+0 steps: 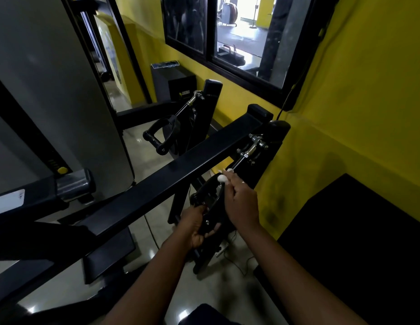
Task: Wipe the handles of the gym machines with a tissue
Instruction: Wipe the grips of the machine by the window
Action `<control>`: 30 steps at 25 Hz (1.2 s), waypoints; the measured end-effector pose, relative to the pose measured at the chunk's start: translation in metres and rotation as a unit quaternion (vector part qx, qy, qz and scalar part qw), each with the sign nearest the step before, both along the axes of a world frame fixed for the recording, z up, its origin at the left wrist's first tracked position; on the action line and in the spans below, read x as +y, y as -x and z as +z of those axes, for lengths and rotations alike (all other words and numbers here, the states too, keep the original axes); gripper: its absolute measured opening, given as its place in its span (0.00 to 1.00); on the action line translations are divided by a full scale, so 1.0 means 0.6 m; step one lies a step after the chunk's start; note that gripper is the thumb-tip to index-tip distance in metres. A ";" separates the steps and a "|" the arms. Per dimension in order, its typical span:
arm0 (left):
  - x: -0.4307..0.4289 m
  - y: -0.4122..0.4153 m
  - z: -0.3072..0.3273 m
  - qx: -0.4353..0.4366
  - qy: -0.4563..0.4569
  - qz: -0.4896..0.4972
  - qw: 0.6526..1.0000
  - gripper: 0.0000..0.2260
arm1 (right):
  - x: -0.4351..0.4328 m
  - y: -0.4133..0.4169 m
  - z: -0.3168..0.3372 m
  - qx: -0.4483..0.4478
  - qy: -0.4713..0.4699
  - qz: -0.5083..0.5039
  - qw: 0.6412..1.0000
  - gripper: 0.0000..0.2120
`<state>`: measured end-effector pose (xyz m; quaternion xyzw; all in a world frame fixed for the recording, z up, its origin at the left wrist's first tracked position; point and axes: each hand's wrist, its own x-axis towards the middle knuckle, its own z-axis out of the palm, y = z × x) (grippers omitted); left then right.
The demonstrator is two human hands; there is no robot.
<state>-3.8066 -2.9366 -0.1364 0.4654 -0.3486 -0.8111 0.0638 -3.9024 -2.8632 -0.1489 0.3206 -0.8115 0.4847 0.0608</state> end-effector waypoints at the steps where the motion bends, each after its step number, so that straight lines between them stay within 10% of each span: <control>1: 0.001 -0.002 -0.005 0.008 -0.011 0.004 1.000 0.06 | 0.010 -0.010 -0.010 0.018 0.011 0.005 1.000 0.16; 6: -0.007 -0.015 -0.020 0.082 -0.106 0.009 0.991 0.08 | 0.057 -0.043 -0.050 0.151 0.012 0.094 0.984 0.17; 11: 0.032 -0.002 -0.046 0.077 -0.044 0.044 0.995 0.15 | 0.023 -0.004 -0.031 0.074 -0.064 0.003 0.995 0.16; 17: 0.059 0.000 -0.054 0.107 0.019 0.087 0.990 0.29 | 0.052 -0.032 -0.079 0.300 -0.138 -0.018 0.944 0.17; 30: 0.047 0.004 -0.067 0.102 0.095 0.085 0.987 0.29 | 0.042 -0.006 -0.066 0.259 -0.302 0.019 0.917 0.42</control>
